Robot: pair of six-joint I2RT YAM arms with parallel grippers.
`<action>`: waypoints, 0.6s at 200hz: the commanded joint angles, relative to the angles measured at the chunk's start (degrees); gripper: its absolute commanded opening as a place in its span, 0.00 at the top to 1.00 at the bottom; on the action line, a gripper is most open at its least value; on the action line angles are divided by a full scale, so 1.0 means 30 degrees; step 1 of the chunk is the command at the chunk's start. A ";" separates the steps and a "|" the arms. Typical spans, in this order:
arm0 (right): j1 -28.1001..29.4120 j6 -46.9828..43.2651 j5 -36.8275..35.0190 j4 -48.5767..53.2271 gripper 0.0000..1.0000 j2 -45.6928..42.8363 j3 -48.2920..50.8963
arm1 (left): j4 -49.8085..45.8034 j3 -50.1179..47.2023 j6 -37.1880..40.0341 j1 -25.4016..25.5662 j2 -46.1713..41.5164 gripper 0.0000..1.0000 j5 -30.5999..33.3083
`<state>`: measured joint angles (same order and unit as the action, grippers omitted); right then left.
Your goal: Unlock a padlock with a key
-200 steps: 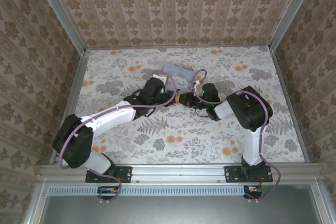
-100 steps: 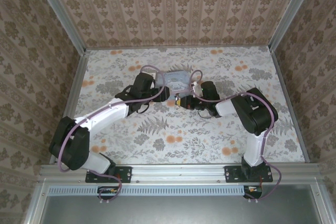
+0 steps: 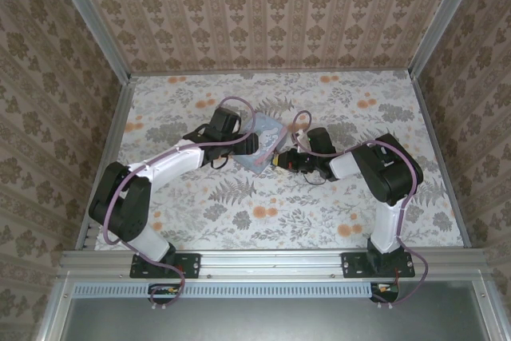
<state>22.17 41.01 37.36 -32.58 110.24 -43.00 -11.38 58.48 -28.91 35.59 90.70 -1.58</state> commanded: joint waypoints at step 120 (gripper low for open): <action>-0.0089 -0.0207 -0.0863 0.4544 1.00 -0.0433 -0.0243 | -0.6812 0.2246 0.3150 0.1582 0.2495 0.19 0.3162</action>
<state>22.17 41.06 37.30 -28.88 109.25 -43.92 -23.05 64.62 -22.28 40.12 94.74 4.54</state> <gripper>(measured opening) 0.077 0.805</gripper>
